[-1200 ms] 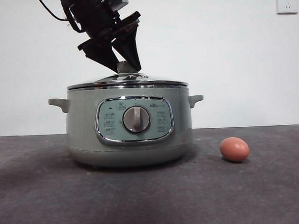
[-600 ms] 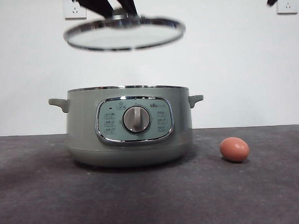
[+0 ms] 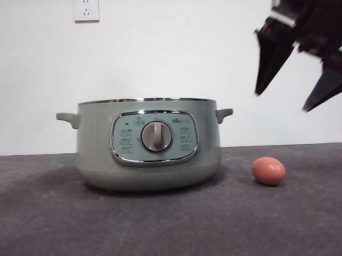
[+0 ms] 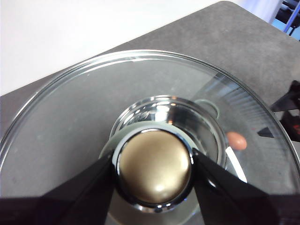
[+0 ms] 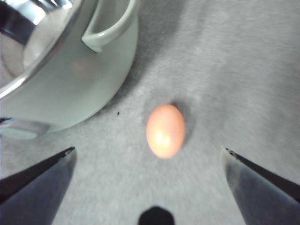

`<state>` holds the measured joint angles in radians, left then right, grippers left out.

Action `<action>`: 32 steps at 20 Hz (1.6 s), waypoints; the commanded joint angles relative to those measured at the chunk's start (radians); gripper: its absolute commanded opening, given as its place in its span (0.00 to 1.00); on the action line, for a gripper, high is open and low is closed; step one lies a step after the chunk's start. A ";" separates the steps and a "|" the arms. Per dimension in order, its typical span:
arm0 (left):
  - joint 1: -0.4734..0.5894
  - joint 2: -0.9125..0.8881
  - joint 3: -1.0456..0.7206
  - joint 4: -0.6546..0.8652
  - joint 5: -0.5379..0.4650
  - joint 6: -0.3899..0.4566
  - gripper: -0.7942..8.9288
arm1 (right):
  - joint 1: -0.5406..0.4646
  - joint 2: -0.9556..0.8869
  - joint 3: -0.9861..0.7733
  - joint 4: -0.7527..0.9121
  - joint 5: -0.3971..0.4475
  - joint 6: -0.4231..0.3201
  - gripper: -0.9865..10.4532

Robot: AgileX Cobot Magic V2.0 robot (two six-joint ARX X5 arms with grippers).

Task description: Pick up the egg,open the lid,put the egg in the pot,close the lid

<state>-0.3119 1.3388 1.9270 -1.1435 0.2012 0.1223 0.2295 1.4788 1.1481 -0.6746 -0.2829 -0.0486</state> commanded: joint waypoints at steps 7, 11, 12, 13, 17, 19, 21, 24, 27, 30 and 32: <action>0.027 -0.409 -0.420 0.054 -0.020 -0.016 0.07 | 0.053 0.196 0.001 0.099 0.068 0.003 0.55; 0.026 -0.535 -0.514 0.033 -0.020 -0.053 0.07 | 0.053 0.259 0.001 0.130 0.098 0.003 0.55; 0.026 -0.554 -0.514 0.018 -0.020 -0.059 0.07 | 0.053 0.271 0.001 0.134 0.109 0.003 0.55; 0.026 -0.572 -0.514 0.011 -0.020 -0.063 0.07 | 0.053 0.280 0.001 0.141 0.109 0.003 0.55; 0.026 -0.605 -0.514 0.006 -0.024 -0.070 0.07 | 0.055 0.315 0.001 0.163 0.109 0.018 0.44; 0.026 -0.606 -0.514 0.006 -0.029 -0.070 0.07 | 0.060 0.332 0.001 0.168 0.109 0.021 0.44; 0.026 -0.606 -0.514 0.007 -0.049 -0.070 0.07 | 0.073 0.336 0.001 0.171 0.120 0.023 0.41; 0.026 -0.605 -0.514 0.008 -0.049 -0.070 0.07 | 0.086 0.336 0.001 0.181 0.144 0.022 0.19; 0.026 -0.605 -0.514 0.008 -0.049 -0.070 0.07 | 0.092 0.336 0.001 0.179 0.141 0.030 0.07; 0.026 -0.603 -0.514 0.008 -0.049 -0.069 0.07 | 0.092 0.331 0.001 0.161 0.142 0.050 0.08; 0.026 -0.603 -0.514 0.007 -0.048 -0.069 0.07 | 0.092 0.301 0.001 0.125 0.143 0.049 0.08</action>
<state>-0.2886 0.7460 1.4059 -1.1778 0.1463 0.0589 0.3199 1.7874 1.1515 -0.5488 -0.1413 -0.0109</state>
